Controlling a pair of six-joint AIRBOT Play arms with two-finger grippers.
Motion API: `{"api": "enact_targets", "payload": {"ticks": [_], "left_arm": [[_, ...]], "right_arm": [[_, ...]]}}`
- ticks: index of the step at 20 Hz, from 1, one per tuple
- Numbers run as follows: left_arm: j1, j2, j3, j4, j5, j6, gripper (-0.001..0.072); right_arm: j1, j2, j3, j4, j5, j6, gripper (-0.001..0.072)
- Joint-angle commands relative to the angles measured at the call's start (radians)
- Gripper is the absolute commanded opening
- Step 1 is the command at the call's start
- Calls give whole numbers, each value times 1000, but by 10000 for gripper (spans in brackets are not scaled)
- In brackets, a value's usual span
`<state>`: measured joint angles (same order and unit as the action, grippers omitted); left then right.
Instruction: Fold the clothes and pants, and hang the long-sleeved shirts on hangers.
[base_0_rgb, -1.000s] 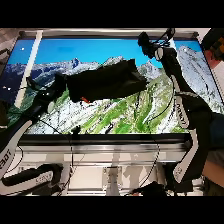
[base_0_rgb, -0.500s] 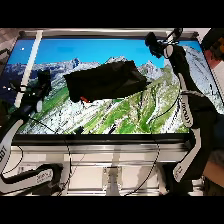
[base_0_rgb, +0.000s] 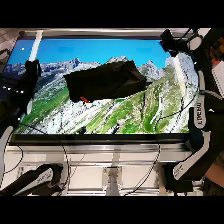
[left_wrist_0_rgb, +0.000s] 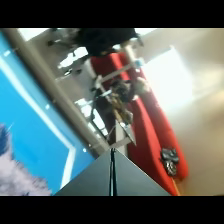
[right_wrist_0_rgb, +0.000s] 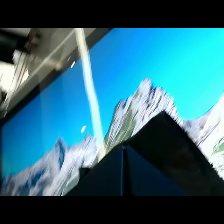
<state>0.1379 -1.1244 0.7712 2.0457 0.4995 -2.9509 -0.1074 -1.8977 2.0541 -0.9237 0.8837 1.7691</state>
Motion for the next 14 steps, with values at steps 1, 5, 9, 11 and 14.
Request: {"api": "enact_targets", "payload": {"ticks": [1,5,9,11,14], "left_arm": [[-3,88,0,180,73,37,15],[-108,38,1,211,72,-72,14],[-264,-198,105,206,45,-55,15],[-289,-339,214,206,-7,-57,15],[-306,-469,347,206,-224,-57,15]], "right_arm": [[-87,3,-2,349,276,-284,2],[-125,-11,-22,426,466,-328,4],[-71,-11,-40,422,463,-340,4],[-37,-11,-40,418,468,-354,4],[0,-11,-40,385,476,-354,5]]}}
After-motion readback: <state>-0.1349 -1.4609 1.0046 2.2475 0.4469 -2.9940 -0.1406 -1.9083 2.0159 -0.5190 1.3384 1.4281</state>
